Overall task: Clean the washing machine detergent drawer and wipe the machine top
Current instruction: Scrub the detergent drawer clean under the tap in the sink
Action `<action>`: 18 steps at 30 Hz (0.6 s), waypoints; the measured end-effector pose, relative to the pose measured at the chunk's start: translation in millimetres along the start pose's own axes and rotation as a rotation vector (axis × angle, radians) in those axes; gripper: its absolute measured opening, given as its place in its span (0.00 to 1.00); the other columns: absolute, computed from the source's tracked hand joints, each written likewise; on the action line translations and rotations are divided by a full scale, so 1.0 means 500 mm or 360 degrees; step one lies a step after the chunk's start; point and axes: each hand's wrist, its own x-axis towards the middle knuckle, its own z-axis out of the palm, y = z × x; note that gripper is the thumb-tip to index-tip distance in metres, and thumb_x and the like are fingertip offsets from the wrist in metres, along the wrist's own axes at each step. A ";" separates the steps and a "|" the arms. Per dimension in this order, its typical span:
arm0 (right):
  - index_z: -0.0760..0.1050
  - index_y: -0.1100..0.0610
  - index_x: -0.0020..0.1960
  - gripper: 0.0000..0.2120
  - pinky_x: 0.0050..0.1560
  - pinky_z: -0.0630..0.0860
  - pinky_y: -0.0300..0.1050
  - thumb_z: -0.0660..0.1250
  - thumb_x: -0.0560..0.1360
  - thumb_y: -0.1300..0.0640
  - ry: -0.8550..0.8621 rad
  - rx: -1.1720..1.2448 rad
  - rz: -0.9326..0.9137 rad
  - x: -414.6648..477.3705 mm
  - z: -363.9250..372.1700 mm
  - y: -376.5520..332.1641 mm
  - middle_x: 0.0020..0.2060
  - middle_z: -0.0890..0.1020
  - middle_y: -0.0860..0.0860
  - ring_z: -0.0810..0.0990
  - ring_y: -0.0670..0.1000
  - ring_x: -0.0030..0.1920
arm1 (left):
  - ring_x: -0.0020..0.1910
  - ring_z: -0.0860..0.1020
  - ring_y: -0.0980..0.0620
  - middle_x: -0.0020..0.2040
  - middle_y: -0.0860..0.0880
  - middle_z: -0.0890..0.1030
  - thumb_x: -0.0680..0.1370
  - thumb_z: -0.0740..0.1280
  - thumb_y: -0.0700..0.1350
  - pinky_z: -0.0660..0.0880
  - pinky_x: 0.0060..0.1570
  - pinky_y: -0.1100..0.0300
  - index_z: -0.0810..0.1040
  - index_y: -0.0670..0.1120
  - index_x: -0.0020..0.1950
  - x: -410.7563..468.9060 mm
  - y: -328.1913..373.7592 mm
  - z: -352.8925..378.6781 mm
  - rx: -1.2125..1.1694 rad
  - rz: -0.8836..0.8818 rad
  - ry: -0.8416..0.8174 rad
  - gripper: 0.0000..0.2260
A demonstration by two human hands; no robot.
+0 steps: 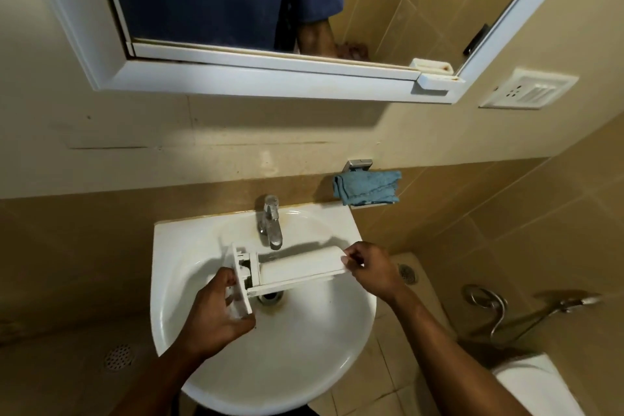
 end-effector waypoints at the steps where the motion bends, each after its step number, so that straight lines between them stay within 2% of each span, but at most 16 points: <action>1: 0.81 0.53 0.45 0.04 0.48 0.82 0.52 0.73 0.78 0.55 0.0040 0.0047 -0.0004 -0.007 0.006 0.008 0.39 0.85 0.47 0.84 0.47 0.42 | 0.59 0.80 0.62 0.57 0.62 0.82 0.62 0.79 0.49 0.77 0.61 0.64 0.75 0.55 0.59 -0.007 0.004 0.000 -0.0001 0.0016 0.0000 0.28; 3: 0.80 0.51 0.44 0.05 0.48 0.83 0.56 0.74 0.77 0.55 0.0056 0.0099 0.0027 -0.009 0.012 0.014 0.38 0.85 0.46 0.84 0.47 0.41 | 0.59 0.80 0.61 0.57 0.65 0.81 0.63 0.80 0.47 0.76 0.62 0.64 0.74 0.57 0.60 -0.016 0.007 0.000 0.0053 0.0062 -0.0045 0.28; 8: 0.80 0.48 0.44 0.05 0.49 0.83 0.61 0.73 0.77 0.55 0.0048 0.0207 0.0073 -0.022 0.030 0.031 0.38 0.85 0.44 0.85 0.49 0.43 | 0.60 0.80 0.60 0.60 0.64 0.80 0.64 0.81 0.52 0.79 0.59 0.63 0.72 0.59 0.62 -0.036 0.003 0.001 0.0133 0.0056 -0.0061 0.30; 11: 0.82 0.49 0.45 0.05 0.49 0.84 0.59 0.73 0.78 0.58 0.0105 0.0282 0.0085 -0.026 0.034 0.017 0.38 0.86 0.44 0.86 0.49 0.43 | 0.59 0.80 0.58 0.58 0.61 0.82 0.65 0.80 0.55 0.83 0.50 0.62 0.74 0.56 0.61 -0.037 0.002 -0.002 0.0038 0.0046 0.0015 0.28; 13: 0.83 0.52 0.46 0.06 0.45 0.84 0.57 0.71 0.79 0.61 0.0133 0.0373 0.0132 -0.014 0.023 -0.008 0.39 0.87 0.48 0.87 0.52 0.41 | 0.56 0.81 0.56 0.53 0.56 0.84 0.66 0.79 0.60 0.83 0.44 0.59 0.78 0.53 0.58 -0.026 0.006 -0.008 -0.0063 -0.0026 0.0121 0.24; 15: 0.84 0.56 0.47 0.06 0.41 0.83 0.57 0.69 0.80 0.58 0.0103 0.0411 0.0176 0.006 0.011 -0.036 0.38 0.87 0.53 0.87 0.58 0.40 | 0.50 0.83 0.49 0.47 0.49 0.84 0.70 0.78 0.63 0.85 0.41 0.50 0.80 0.49 0.53 -0.006 0.015 -0.010 -0.0150 -0.0211 0.0196 0.22; 17: 0.84 0.56 0.47 0.08 0.40 0.83 0.55 0.67 0.81 0.55 0.0064 0.0366 0.0210 0.035 0.017 -0.047 0.37 0.86 0.54 0.86 0.59 0.39 | 0.45 0.83 0.40 0.44 0.38 0.81 0.73 0.75 0.60 0.85 0.35 0.44 0.80 0.41 0.49 0.019 0.038 -0.010 -0.0272 -0.0447 0.0198 0.22; 18: 0.84 0.55 0.48 0.08 0.40 0.84 0.53 0.67 0.81 0.56 0.0059 0.0349 0.0251 0.048 0.021 -0.052 0.38 0.86 0.54 0.86 0.58 0.39 | 0.44 0.83 0.38 0.43 0.36 0.80 0.75 0.75 0.59 0.84 0.33 0.44 0.81 0.38 0.49 0.033 0.048 -0.011 -0.0304 -0.0562 0.0187 0.22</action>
